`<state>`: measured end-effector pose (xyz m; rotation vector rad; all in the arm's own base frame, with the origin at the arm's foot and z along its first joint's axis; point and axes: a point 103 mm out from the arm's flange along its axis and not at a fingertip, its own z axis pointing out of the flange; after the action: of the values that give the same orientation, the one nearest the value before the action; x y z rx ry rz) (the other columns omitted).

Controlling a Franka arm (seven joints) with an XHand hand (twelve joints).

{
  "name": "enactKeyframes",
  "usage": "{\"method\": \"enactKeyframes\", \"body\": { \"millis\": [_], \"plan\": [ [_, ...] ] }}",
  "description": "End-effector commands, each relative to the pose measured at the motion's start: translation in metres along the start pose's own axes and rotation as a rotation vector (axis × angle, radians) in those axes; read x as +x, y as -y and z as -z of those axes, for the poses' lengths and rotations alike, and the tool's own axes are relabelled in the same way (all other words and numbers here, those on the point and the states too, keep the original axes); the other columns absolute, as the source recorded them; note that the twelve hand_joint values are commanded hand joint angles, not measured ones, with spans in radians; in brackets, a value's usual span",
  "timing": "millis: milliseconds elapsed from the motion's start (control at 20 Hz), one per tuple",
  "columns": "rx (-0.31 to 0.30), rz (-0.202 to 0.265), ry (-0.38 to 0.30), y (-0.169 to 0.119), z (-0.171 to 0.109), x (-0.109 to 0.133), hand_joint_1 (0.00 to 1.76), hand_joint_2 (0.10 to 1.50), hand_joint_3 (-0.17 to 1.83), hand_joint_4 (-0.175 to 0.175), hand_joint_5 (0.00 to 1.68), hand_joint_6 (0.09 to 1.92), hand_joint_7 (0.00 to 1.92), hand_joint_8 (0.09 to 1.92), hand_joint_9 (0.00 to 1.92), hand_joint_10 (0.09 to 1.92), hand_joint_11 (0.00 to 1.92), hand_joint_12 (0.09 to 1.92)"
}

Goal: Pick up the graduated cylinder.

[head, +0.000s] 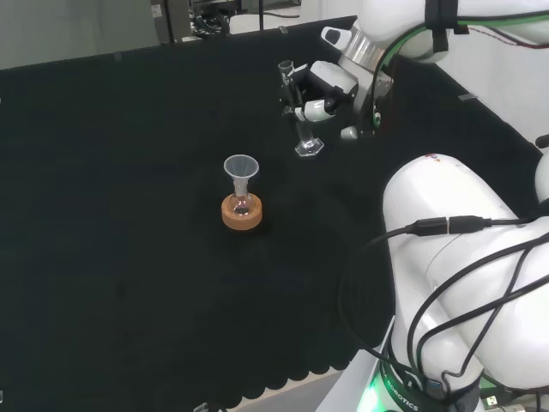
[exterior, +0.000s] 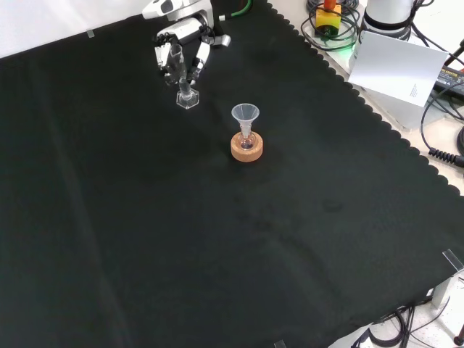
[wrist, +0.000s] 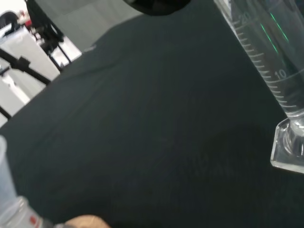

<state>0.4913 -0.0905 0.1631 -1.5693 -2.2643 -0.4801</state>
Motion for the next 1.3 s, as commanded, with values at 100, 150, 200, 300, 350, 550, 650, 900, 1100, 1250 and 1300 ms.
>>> {"method": "enactKeyframes", "body": {
  "millis": [100,150,200,300,350,550,650,900,1100,1250,1300],
  "plan": [
    [0.165,-0.024,0.108,0.034,0.022,0.023,1.15,1.13,0.00,-0.175,0.98,1.02,1.09,0.51,1.45,0.09,1.32,0.74],
    [0.187,-0.029,0.120,0.039,0.022,0.026,1.15,1.13,0.00,-0.175,0.98,1.02,1.09,0.51,1.45,0.09,1.32,0.74],
    [0.209,-0.030,0.132,0.043,0.023,0.031,1.15,1.13,0.00,-0.175,0.98,1.02,1.09,0.51,1.45,0.09,1.32,0.74],
    [0.249,-0.032,0.153,0.053,0.024,0.038,1.15,1.13,0.00,-0.175,0.98,1.02,1.09,0.51,1.45,0.09,1.32,0.74],
    [0.261,-0.037,0.159,0.058,0.025,0.039,1.15,1.13,0.00,-0.175,0.98,1.02,1.10,0.50,1.45,0.09,1.32,0.74],
    [0.317,-0.045,0.180,0.078,0.025,0.050,1.15,1.13,0.00,-0.175,0.98,1.02,1.10,0.50,1.45,0.09,1.33,0.74],
    [0.344,-0.051,0.194,0.089,0.024,0.055,1.15,1.13,0.00,-0.175,0.98,1.02,1.11,0.50,1.45,0.09,1.33,0.74],
    [0.435,-0.068,0.225,0.107,0.016,0.065,1.15,1.12,0.00,-0.175,0.98,1.01,1.11,0.49,1.46,0.09,1.33,0.73],
    [0.510,-0.065,0.252,0.112,0.008,0.066,1.15,1.12,0.00,-0.175,0.98,1.01,1.12,0.49,1.46,0.09,1.33,0.73],
    [0.557,-0.070,0.264,0.112,0.002,0.066,1.15,1.12,-0.01,-0.175,0.99,1.01,1.13,0.47,1.46,0.09,1.33,0.73],
    [0.573,-0.070,0.273,0.111,0.001,0.067,1.15,1.12,-0.01,-0.175,0.99,1.00,1.13,0.46,1.46,0.09,1.33,0.72]
  ]
}}
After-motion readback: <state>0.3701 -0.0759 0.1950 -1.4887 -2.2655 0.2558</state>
